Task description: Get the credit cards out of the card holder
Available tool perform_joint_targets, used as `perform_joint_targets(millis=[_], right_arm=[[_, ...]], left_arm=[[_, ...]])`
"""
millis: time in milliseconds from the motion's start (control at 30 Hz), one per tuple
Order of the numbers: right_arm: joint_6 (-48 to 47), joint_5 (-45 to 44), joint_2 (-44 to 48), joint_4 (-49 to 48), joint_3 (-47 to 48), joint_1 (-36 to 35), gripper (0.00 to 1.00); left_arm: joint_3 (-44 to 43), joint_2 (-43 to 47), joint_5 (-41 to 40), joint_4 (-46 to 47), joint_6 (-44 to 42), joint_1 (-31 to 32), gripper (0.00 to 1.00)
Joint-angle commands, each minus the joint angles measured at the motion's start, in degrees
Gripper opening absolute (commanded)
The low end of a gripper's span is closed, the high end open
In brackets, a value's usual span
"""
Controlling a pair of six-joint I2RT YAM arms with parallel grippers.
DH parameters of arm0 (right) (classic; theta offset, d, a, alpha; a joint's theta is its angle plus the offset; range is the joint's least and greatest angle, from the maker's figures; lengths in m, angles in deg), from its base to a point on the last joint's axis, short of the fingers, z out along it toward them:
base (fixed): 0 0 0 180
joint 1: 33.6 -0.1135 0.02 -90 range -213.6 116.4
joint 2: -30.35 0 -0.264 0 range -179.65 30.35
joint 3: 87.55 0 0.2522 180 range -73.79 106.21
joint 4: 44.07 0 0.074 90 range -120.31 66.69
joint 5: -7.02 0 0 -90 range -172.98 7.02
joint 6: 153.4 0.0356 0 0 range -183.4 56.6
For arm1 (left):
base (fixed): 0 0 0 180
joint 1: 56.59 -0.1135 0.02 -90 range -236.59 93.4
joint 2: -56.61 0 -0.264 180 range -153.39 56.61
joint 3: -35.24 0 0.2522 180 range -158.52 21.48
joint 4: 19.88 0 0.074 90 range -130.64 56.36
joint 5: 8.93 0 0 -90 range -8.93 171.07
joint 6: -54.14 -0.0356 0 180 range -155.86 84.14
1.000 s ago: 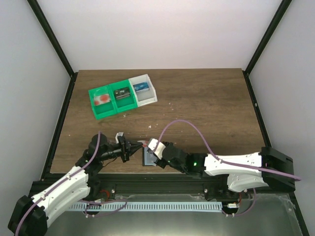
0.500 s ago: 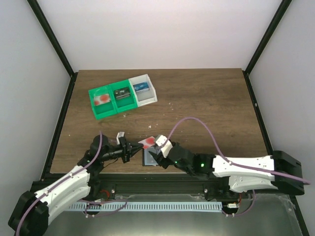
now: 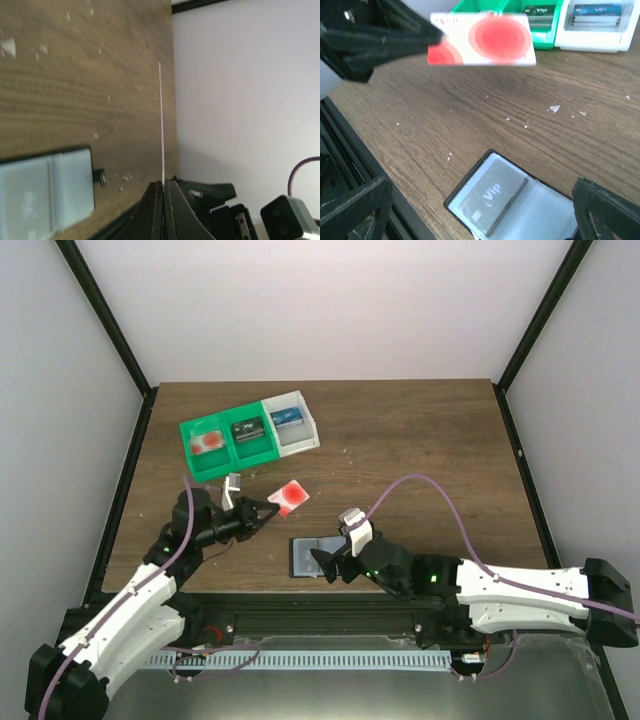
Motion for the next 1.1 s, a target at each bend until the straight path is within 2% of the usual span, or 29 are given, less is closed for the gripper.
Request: perform_joint_targets(millis=[0,100,333,467,567,667,867,1067], right_arm=[[3.72,0.18,1.05,2.97,0.88,-0.40,1.00],[4.92,2.75,2.33,3.43,0.27,-0.42,1.00],[6.82,4.71,8.31,6.77,-1.99,-0.39,1.00],[5.99,5.53,12.78,8.17,-2.90,-0.41,1.00],[5.00,5.31,15.72,9.32,-2.60,-0.41,1.00],[2.99,4.46,17.39,9.35,-2.24,-0.41,1.00],[0.71,3.60,17.52,9.99,-0.60,-0.42,1.00],[0.68,3.14,18.12,10.87,0.24,-0.41,1.00]], left_arm=[[-4.21,-1.57,2.16,-6.56,-14.55,-5.99,0.00],[-7.38,-5.32,7.29,-9.23,-20.79,-12.11,0.00],[-17.17,-16.90,12.58,-21.38,-40.28,-28.74,0.00],[-20.23,-23.53,17.49,-24.20,-46.54,-38.50,0.00],[-22.75,-28.15,18.29,-25.92,-49.46,-43.75,0.00],[-24.26,-32.01,17.68,-25.98,-51.17,-47.00,0.00],[-28.18,-36.92,10.63,-25.31,-52.35,-47.45,0.00],[-37.59,-44.36,5.07,-28.75,-54.95,-47.55,0.00]])
